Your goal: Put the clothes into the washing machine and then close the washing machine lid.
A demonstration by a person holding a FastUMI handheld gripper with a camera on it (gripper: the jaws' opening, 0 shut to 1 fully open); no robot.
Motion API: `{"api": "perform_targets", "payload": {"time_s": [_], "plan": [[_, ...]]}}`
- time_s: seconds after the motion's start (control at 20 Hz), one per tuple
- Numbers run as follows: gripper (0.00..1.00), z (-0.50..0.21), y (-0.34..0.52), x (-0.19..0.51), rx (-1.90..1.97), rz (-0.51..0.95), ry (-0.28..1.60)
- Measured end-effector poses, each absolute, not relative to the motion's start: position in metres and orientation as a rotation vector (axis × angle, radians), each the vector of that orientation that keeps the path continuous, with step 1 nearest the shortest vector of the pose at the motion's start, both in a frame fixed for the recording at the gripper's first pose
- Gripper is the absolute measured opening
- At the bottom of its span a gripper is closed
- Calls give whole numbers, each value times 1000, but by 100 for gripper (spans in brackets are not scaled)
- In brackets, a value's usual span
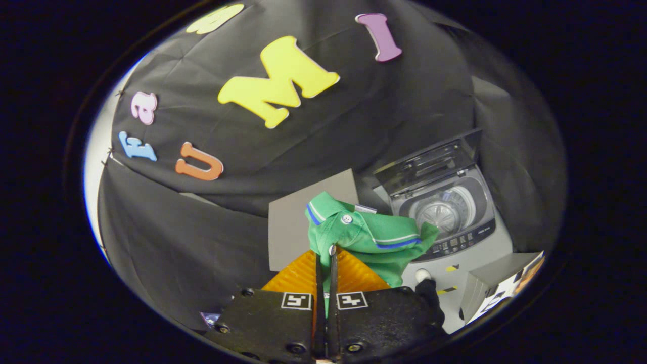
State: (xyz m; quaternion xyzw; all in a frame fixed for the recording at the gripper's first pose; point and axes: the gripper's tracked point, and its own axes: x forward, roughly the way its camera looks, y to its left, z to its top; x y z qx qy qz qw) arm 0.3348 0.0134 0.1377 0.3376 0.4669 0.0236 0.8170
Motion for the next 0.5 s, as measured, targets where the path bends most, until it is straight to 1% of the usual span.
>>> {"api": "perform_targets", "payload": {"time_s": [0.2, 0.5], "plan": [[5, 142, -32, 332, 744, 38, 957], [5, 123, -84, 344, 707, 54, 949]]}}
